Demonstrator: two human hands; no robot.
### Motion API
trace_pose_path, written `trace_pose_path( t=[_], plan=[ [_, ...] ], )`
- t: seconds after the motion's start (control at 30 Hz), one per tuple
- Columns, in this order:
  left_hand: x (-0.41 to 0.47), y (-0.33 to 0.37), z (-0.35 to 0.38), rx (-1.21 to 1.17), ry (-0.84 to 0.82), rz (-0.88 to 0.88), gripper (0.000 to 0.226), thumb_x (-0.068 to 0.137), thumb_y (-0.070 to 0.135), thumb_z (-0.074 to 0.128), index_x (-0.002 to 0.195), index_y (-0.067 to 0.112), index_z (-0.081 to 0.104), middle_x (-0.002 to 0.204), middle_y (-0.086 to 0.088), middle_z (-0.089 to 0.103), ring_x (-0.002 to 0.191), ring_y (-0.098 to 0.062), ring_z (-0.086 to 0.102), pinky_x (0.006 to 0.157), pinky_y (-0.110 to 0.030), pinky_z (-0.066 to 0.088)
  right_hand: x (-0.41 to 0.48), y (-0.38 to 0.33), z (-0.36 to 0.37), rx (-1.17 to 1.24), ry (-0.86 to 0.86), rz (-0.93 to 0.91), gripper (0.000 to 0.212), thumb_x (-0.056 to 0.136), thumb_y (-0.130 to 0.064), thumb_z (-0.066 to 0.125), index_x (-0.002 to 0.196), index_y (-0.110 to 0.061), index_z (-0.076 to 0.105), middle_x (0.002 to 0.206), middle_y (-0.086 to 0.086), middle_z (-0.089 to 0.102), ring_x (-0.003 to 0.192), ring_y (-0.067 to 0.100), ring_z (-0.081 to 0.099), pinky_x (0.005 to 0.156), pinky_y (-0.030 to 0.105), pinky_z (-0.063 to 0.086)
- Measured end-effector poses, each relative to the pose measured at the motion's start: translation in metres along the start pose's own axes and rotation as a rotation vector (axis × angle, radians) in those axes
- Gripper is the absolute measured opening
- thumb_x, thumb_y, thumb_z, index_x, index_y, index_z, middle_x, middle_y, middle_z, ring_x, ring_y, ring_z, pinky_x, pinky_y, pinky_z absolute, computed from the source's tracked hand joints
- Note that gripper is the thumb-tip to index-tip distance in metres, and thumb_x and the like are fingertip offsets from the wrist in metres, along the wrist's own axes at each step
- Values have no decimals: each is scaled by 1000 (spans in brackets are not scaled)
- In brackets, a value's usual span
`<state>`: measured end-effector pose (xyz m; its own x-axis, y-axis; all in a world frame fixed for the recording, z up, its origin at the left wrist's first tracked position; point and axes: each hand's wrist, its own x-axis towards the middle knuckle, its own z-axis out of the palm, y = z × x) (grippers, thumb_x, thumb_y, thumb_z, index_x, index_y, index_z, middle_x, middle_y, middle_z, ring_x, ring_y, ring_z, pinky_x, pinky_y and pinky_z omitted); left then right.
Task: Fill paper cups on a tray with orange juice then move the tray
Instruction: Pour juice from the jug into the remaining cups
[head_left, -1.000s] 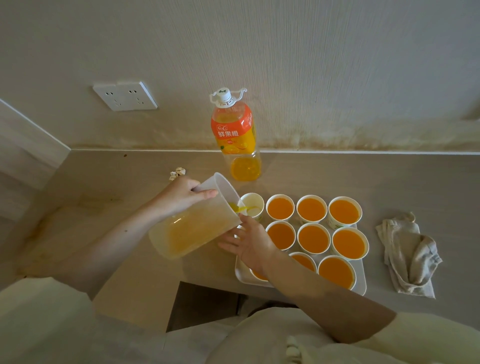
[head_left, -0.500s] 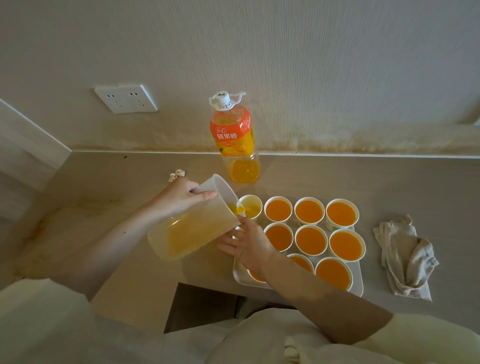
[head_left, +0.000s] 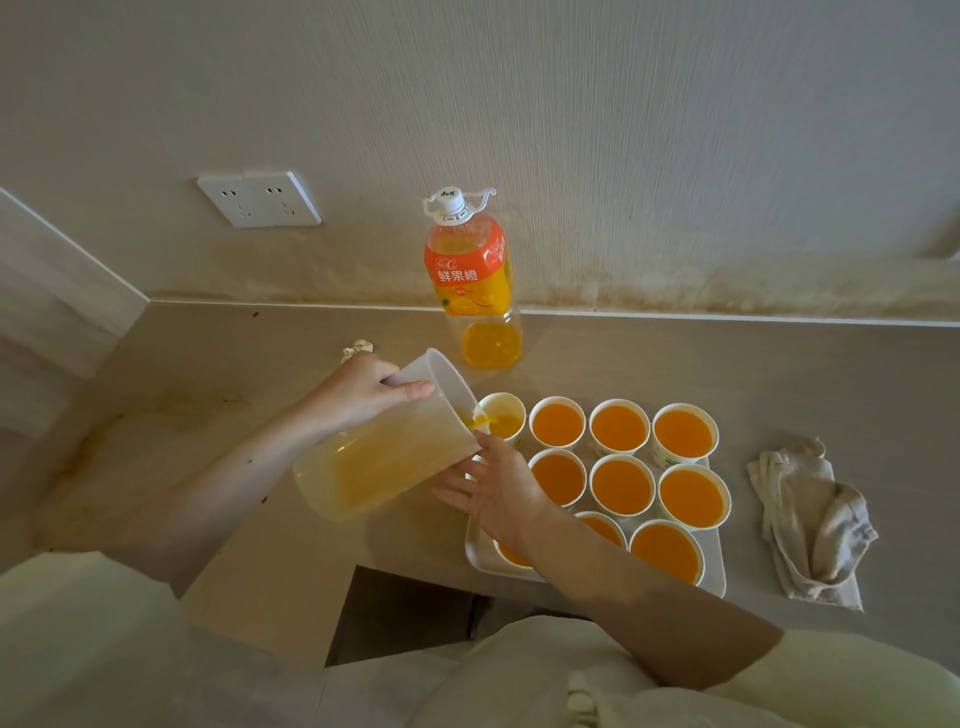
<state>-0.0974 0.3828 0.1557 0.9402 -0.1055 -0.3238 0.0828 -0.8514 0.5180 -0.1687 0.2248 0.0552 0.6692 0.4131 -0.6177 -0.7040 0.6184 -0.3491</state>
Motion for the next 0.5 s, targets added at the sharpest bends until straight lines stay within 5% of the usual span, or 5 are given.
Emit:
trace_pose_path(
  t=[0.5],
  plan=[
    [-2,8,0,9,-3,-4,53,84,41,67,54,16,31,52,4,27,47,-11,26,51,-28,20,-1,-2,0,17,-11,7,41,101,-31,47,136,-11,47,128,16,61,114,35,61,73,42,59]
  ],
)
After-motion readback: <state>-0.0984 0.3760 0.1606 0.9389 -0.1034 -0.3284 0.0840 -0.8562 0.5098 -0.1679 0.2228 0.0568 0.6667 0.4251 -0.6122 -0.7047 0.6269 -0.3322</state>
